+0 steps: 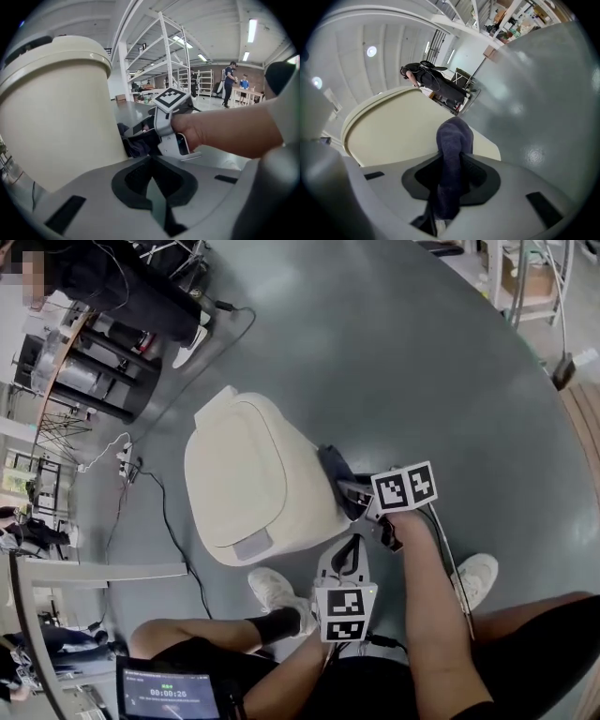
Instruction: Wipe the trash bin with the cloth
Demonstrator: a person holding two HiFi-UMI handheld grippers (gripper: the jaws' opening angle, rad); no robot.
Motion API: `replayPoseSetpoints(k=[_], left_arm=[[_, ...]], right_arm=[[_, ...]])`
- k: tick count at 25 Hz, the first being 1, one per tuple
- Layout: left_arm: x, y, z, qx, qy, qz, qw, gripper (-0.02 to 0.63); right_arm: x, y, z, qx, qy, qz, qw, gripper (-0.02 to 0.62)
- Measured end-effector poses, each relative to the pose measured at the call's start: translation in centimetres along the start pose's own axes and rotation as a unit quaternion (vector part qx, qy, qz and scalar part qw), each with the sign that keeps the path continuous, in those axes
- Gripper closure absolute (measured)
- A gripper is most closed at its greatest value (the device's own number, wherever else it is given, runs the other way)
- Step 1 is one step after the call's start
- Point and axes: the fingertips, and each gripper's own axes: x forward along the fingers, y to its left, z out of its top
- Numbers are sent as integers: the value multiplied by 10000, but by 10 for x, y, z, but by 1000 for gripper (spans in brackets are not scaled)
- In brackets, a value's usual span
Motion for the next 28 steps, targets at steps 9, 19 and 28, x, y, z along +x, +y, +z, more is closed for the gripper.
replayPoseSetpoints(k=[9,19,28], left_arm=[[26,-12,-26,-145,403,-274,9987,609],[31,-7,-40,-337,746,-313,9962,609],[32,0,-39,-245,825,-248,9960,609]], right_arm=[[18,-56,-31,495,127,-260,9984,505],[27,-90,-57,769,299,-579,9949,505],[20,-96,-47,737,110,-787,9941,505]])
